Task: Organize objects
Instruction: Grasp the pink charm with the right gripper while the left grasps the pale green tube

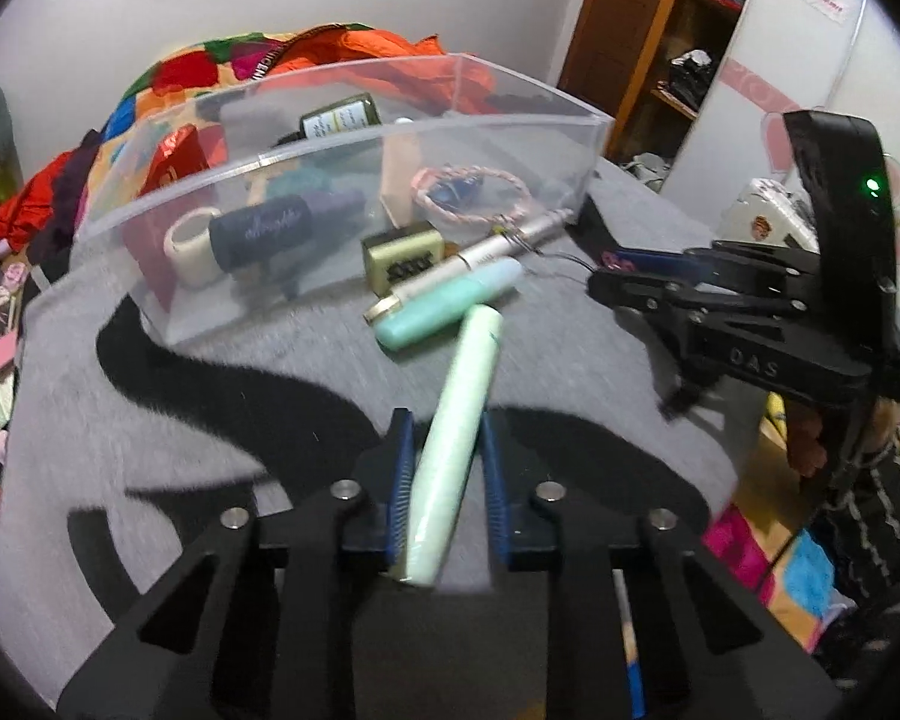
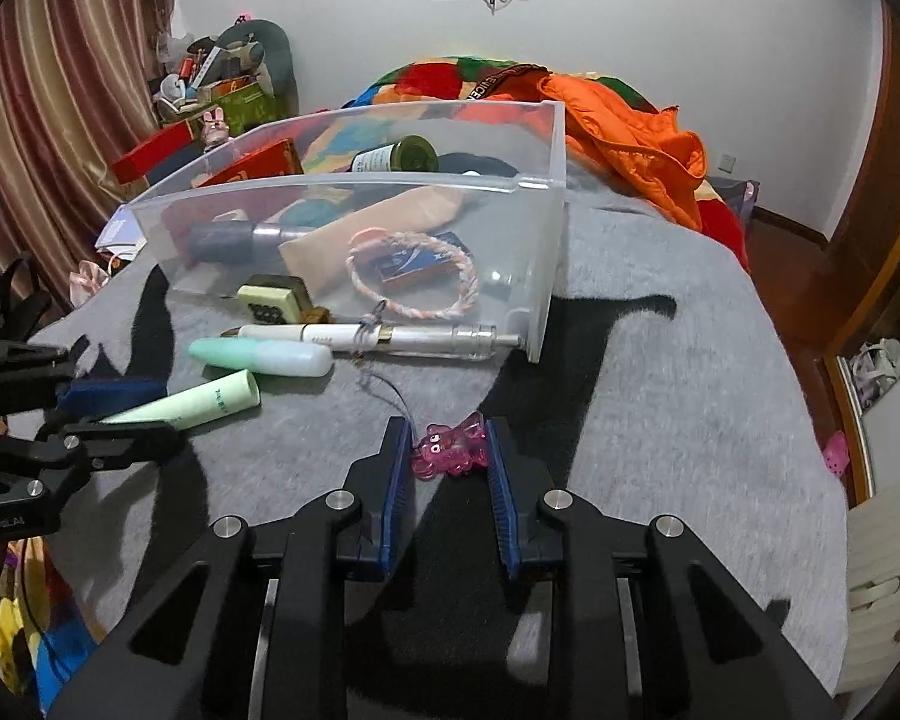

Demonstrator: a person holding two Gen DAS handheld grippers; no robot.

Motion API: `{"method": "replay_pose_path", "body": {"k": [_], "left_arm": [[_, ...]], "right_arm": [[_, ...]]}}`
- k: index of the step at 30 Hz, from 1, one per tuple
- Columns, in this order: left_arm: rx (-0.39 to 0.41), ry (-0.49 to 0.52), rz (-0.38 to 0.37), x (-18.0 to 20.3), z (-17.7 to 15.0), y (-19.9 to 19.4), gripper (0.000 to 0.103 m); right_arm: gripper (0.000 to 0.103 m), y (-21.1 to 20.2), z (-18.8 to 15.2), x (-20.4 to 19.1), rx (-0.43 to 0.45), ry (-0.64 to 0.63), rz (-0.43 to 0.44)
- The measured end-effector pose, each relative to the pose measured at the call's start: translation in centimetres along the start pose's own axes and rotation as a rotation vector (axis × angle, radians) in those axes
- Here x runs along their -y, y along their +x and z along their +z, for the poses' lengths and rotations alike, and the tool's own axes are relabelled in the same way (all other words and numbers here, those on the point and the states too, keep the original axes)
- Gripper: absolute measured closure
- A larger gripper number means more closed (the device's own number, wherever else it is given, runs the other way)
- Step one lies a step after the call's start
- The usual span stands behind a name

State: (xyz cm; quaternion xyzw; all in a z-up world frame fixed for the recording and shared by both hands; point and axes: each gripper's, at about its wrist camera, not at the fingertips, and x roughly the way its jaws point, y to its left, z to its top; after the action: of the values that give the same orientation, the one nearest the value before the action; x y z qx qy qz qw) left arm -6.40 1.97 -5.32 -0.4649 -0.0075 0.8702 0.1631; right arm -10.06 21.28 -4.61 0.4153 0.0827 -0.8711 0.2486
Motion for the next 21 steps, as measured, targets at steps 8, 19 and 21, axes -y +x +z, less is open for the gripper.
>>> {"method": "replay_pose_path", "body": {"k": [8, 19, 21], "left_arm": [[-0.027, 0.043, 0.01, 0.8, 0.9, 0.7, 0.082], [0.04, 0.053, 0.076, 1.7, 1.8, 0.7, 0.088], [0.063, 0.045, 0.081, 1.6, 1.8, -0.1, 0.088]], "right_arm": [[0.08, -1.9, -0.1, -0.2, 0.032, 0.012, 0.025], [0.08, -5.4, 2.3, -0.8, 0.143, 0.016, 0.037], [0.08, -5.9, 2.9, -0.9, 0.165, 0.015, 0.04]]}}
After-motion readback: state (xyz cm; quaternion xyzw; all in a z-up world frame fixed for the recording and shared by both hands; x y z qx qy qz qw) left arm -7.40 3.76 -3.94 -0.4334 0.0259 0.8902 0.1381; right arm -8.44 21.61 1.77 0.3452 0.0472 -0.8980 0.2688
